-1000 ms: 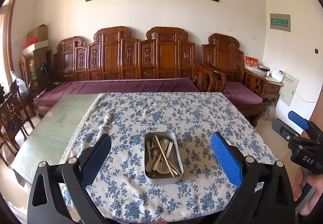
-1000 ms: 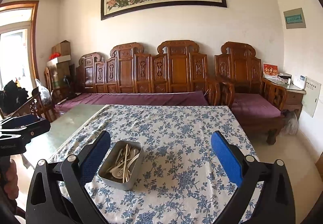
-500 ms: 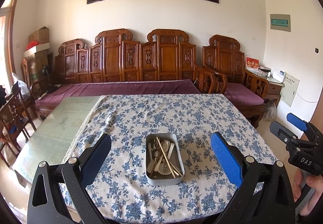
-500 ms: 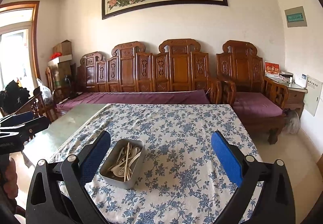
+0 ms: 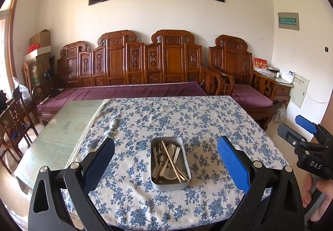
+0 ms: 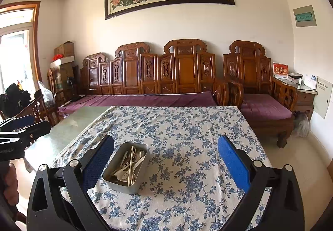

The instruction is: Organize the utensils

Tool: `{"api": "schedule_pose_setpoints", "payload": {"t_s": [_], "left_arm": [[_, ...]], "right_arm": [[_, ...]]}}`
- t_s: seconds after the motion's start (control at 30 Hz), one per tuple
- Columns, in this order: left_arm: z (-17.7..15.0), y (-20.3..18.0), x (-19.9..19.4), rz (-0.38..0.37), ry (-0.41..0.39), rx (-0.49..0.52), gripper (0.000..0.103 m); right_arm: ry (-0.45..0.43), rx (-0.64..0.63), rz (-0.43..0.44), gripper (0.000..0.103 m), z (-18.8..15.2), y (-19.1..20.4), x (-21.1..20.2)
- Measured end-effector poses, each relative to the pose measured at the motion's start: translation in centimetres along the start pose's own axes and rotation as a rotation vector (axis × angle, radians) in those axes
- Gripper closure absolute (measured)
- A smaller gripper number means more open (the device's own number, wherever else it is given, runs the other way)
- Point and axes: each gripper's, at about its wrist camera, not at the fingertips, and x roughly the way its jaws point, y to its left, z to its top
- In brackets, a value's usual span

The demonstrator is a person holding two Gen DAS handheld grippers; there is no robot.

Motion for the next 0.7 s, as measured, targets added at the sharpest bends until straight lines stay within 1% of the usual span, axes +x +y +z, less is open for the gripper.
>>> {"api": "schedule_pose_setpoints", "payload": {"t_s": [0.43,0.7], "left_arm": [[-0.06,-0.04,-0.04,-0.001,0.000,0.000,0.008],[-0.10,-0.20,-0.12,-0.003,-0.001,0.004,0.008]], "right_arm": [[0.000,0.000,0.000,0.003,0.11,-0.04,0.01],[0.002,0.000,0.002,0.003,-0.49,0.17,0.08]]}}
